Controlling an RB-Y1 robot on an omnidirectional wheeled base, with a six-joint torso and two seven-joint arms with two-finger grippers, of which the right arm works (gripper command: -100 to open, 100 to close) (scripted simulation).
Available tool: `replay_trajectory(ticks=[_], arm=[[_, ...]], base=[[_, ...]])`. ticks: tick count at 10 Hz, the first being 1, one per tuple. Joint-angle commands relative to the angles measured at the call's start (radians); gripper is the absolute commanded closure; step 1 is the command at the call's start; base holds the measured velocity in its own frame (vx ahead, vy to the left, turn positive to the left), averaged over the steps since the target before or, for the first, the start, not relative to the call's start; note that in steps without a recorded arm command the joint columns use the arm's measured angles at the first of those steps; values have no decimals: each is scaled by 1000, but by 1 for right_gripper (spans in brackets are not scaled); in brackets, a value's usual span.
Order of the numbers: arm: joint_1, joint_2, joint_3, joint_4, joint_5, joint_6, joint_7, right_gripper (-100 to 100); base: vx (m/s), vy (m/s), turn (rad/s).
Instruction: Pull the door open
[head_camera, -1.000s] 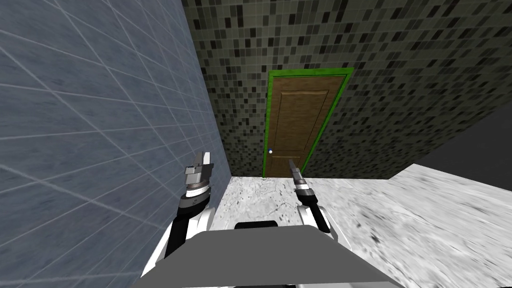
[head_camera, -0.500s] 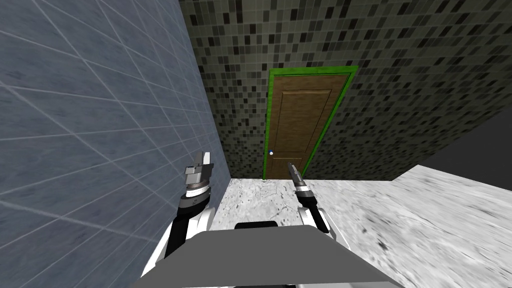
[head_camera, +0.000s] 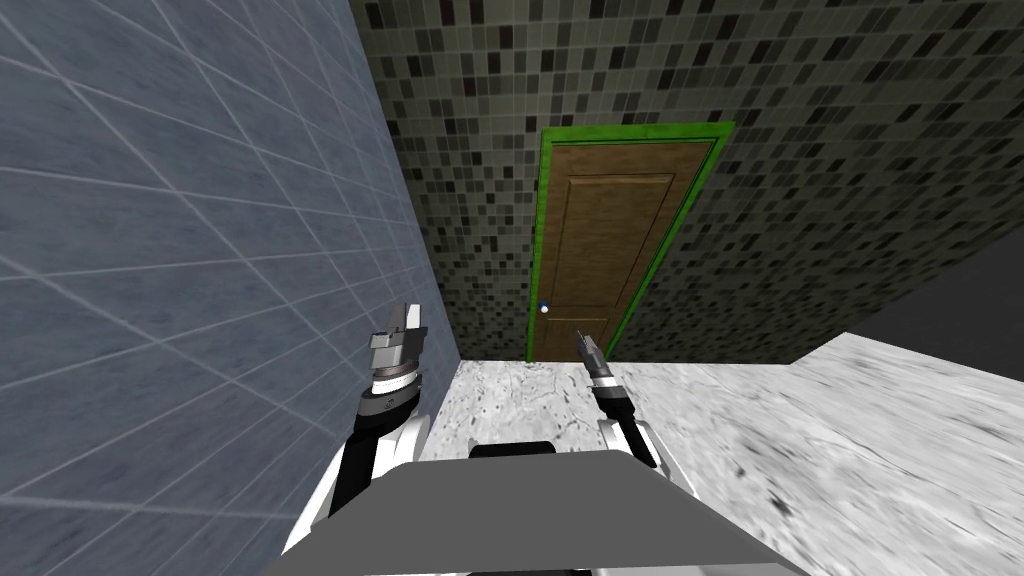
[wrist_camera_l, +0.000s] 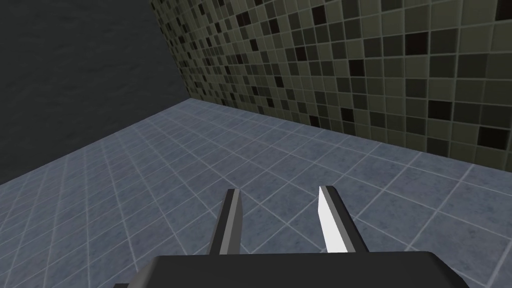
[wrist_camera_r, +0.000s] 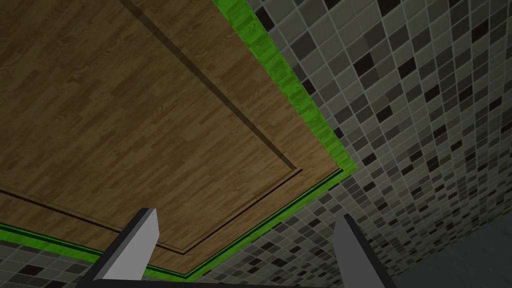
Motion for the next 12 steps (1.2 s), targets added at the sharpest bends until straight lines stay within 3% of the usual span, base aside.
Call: replay_trajectory(ticks=[1,12], arm=[[-1,-2,-11,29,12,-12,28,-100],[-40,-5,-87,272,90,-110,215,-100]], base=[[90,21,-7],[100,10,-7]])
